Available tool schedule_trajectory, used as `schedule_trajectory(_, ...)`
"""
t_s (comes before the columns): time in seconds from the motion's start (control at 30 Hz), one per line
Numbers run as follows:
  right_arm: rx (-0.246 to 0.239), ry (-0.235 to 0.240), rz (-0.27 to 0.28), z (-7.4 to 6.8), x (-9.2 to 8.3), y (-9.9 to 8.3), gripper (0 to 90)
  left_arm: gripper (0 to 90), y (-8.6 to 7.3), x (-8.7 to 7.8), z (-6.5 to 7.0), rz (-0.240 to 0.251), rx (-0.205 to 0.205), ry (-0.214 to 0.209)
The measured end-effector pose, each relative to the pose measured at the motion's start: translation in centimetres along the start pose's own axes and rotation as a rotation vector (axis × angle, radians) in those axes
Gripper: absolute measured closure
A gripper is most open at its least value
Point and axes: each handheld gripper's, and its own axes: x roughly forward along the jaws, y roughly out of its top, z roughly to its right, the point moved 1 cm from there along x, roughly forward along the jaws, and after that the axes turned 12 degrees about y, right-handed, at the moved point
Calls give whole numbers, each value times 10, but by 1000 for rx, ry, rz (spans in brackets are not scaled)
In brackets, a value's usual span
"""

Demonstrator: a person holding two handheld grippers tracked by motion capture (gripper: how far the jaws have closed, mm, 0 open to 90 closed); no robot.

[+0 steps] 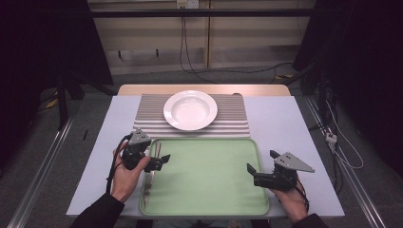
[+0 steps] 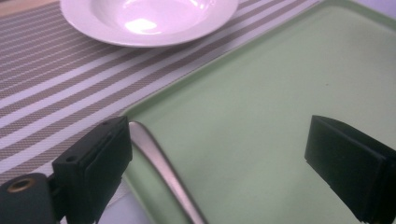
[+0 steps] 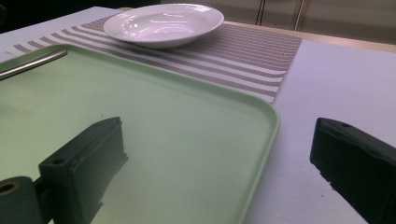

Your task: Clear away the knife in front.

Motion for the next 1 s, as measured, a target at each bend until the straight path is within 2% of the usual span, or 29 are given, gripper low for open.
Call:
schedule_trajectory(0.03, 2, -1, 0, 0, 0, 0, 28, 72, -1, -2, 0, 9, -9, 3)
schedule_trajectory(0.17, 4, -2, -2, 0, 0, 0, 28, 74, -5, -10, -1, 44, 10, 29)
schedule_trajectory(0.33, 5, -3, -1, 0, 0, 0, 28, 73, -13, -19, -6, 76, -24, 37)
schedule_trajectory(0.43, 6, -4, 0, 0, 0, 0, 28, 71, -16, -23, -10, 95, -59, 50)
schedule_trajectory(0.53, 6, -3, -1, 0, 0, 0, 28, 69, -20, -27, -11, 98, -61, 49)
schedule_trajectory(0.63, 5, -4, -1, 0, -1, 0, 28, 74, -25, -31, -11, 121, -67, 40)
schedule_trajectory(0.83, 5, -9, 3, 0, -2, -1, 28, 73, -33, -37, -10, 115, -56, 53)
schedule_trajectory(0.93, 6, -13, 4, 0, -3, -1, 28, 71, -43, -38, -10, 123, -66, 53)
schedule_trajectory(1.0, 7, -12, 6, 0, -4, -1, 28, 73, -47, -39, -10, 105, -77, 71)
